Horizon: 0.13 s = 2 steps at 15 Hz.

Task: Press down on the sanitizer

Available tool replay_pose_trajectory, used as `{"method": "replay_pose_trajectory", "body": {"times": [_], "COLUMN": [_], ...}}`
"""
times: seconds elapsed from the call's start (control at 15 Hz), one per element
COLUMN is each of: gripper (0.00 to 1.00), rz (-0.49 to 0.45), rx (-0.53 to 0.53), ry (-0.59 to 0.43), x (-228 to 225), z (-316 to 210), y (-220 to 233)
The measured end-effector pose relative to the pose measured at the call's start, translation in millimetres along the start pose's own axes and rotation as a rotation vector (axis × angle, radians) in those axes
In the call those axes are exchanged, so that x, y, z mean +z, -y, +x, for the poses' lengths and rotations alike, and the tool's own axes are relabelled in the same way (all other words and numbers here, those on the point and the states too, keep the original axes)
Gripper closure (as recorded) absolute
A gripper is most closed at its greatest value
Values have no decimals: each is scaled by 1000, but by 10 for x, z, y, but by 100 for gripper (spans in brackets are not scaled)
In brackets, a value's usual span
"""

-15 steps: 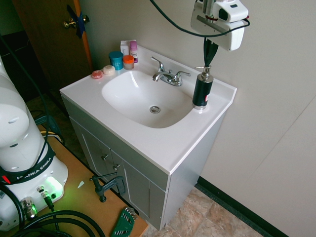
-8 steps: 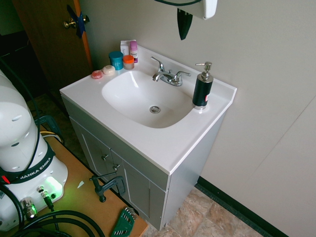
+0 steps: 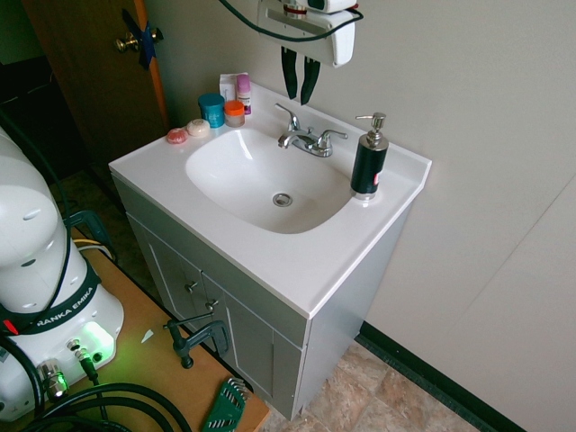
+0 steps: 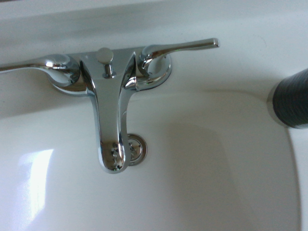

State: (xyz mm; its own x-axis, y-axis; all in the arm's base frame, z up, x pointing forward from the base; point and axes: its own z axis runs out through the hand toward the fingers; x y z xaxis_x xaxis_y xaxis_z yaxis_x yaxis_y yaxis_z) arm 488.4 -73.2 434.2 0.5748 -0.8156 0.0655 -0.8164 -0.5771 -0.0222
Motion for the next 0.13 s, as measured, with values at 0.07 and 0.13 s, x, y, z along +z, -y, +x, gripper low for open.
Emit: {"method": "replay_pose_trajectory", "body": {"times": [0.07,0.13], "gripper": [0,0], "rz": [-1,-3], "rx": [-4,-8], "ry": [0,2], "x": [25,50], "z": [-19,-43], "y": [3,8]}}
